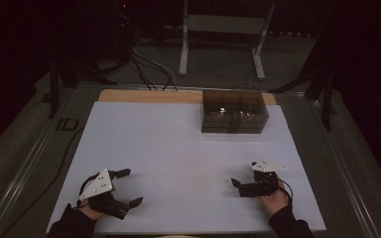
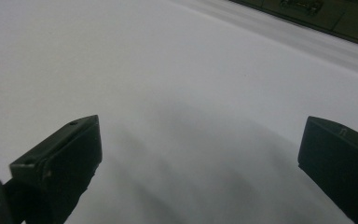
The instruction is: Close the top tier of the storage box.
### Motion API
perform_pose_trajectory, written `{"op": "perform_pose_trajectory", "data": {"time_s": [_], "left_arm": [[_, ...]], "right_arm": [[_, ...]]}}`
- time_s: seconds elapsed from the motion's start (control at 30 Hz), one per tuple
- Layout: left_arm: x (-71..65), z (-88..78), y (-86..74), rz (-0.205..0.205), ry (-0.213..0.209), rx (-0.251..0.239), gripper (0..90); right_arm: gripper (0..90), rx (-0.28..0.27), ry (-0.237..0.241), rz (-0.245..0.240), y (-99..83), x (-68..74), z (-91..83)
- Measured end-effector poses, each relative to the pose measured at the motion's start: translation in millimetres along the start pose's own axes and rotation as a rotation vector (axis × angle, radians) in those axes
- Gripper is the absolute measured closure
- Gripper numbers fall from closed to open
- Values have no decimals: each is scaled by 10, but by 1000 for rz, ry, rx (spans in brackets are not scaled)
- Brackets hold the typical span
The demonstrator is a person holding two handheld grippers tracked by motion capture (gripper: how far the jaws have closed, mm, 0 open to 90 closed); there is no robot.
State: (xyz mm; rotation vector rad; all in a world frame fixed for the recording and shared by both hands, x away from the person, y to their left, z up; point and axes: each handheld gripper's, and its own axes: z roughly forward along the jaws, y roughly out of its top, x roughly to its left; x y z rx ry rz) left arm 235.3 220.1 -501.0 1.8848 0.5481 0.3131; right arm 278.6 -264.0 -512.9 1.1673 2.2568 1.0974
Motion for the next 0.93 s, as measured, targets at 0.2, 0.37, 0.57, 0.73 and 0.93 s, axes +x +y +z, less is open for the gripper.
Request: {"op": "perform_pose_trajectory", "data": {"time_s": [0.2, 0.37, 0.57, 0.73, 0.93], "left_arm": [[7, -5, 1, -2, -2, -3, 10], [4, 6, 2, -4, 0, -1, 10], [5, 10, 1, -3, 0, 1, 10], [8, 7, 1, -4, -1, -3, 10], [10, 9, 2, -6, -2, -4, 10]], "right_arm": [[0, 14, 0, -8, -18, 7, 39], [0, 3, 15, -4, -4, 16, 39], [0, -8, 27, 5, 4, 16, 30], [0, 4, 28, 4, -2, 14, 38], [0, 9, 33, -6, 2, 29, 41]]}}
